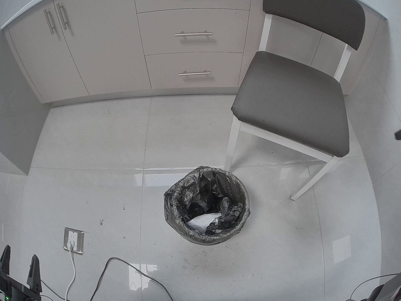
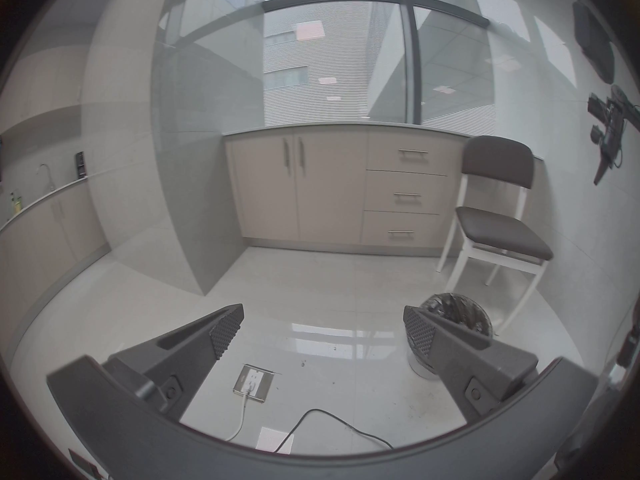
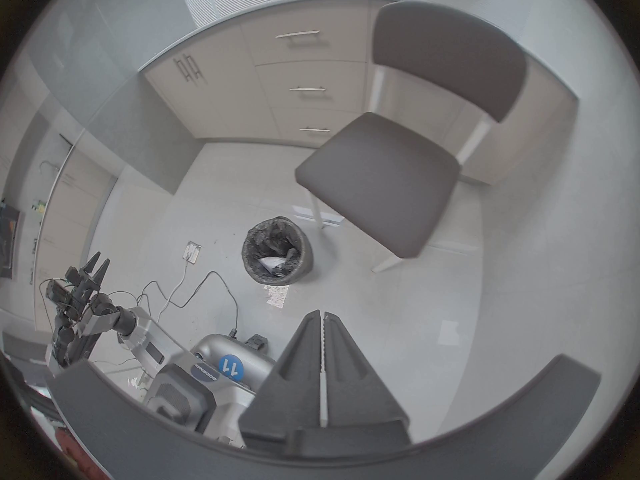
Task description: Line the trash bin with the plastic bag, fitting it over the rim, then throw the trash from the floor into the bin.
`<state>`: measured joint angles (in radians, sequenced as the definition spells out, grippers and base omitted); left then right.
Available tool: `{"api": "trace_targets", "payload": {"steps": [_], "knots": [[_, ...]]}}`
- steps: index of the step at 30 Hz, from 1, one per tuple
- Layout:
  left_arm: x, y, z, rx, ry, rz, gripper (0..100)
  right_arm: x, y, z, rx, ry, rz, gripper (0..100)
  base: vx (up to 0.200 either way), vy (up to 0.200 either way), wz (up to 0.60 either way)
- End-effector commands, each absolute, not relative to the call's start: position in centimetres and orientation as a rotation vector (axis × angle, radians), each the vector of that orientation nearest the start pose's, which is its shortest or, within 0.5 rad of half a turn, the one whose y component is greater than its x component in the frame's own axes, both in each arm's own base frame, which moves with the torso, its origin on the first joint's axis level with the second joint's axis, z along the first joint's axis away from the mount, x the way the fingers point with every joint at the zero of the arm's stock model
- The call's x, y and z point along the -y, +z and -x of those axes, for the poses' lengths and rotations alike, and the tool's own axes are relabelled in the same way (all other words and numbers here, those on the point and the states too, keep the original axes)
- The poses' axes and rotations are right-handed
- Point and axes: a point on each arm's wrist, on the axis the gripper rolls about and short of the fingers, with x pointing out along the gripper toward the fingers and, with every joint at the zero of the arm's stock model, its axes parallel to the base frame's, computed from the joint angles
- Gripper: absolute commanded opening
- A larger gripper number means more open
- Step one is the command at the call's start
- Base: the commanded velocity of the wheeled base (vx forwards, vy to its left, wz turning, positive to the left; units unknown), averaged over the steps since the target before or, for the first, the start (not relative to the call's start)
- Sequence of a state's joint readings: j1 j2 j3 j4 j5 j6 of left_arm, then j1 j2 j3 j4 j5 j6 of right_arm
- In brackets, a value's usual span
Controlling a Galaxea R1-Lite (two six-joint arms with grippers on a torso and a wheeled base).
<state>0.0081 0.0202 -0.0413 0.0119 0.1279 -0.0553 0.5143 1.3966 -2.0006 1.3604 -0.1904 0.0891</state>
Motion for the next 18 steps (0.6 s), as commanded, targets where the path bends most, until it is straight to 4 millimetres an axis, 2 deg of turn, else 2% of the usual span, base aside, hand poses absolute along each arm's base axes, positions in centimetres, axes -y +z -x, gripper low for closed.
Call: {"api": "trace_targets", "payload": {"steps": [1,2,5,6,7,10,11,12,13,18], "knots": [[0.0,7.5,2.3,-0.004,0.015,0.026,100,0.5,39.3,0.1,-0.589,0.113,0.095,0,0.000,0.000,0.00],[0.0,7.5,2.3,-0.004,0.022,0.031,100,0.8,39.2,1.1,-0.579,0.096,0.086,0,0.000,0.000,0.00],[-0.1,7.5,2.3,-0.004,0.037,0.040,100,1.4,38.5,6.2,-0.479,-0.032,0.029,0,0.000,0.000,0.00],[-0.1,7.5,2.3,-0.004,0.035,0.034,100,1.4,37.9,8.8,-0.423,-0.071,0.012,0,0.000,0.000,0.00],[-0.1,7.5,2.3,-0.004,0.035,0.031,100,1.4,37.5,10.4,-0.384,-0.090,0.002,0,0.000,0.000,0.00],[-0.1,7.5,2.3,-0.006,0.032,0.024,100,0.3,35.1,17.1,-0.194,-0.118,-0.038,0,0.000,0.000,0.00],[-0.1,7.5,2.3,-0.006,0.032,0.024,100,0.3,35.1,17.1,-0.194,-0.118,-0.038,0,0.000,0.000,0.00],[-0.1,7.5,2.3,-0.002,0.034,0.040,100,-0.4,33.6,20.2,-0.082,-0.123,-0.046,0,0.000,0.000,0.00],[-0.1,7.6,2.3,-0.001,0.034,0.049,100,-0.7,32.6,22.2,0.009,-0.130,-0.049,0,0.000,0.000,0.00],[-0.1,7.5,2.3,-0.003,0.032,0.023,100,-1.3,28.4,28.6,0.315,-0.128,-0.054,0,0.000,0.000,0.00]]}}
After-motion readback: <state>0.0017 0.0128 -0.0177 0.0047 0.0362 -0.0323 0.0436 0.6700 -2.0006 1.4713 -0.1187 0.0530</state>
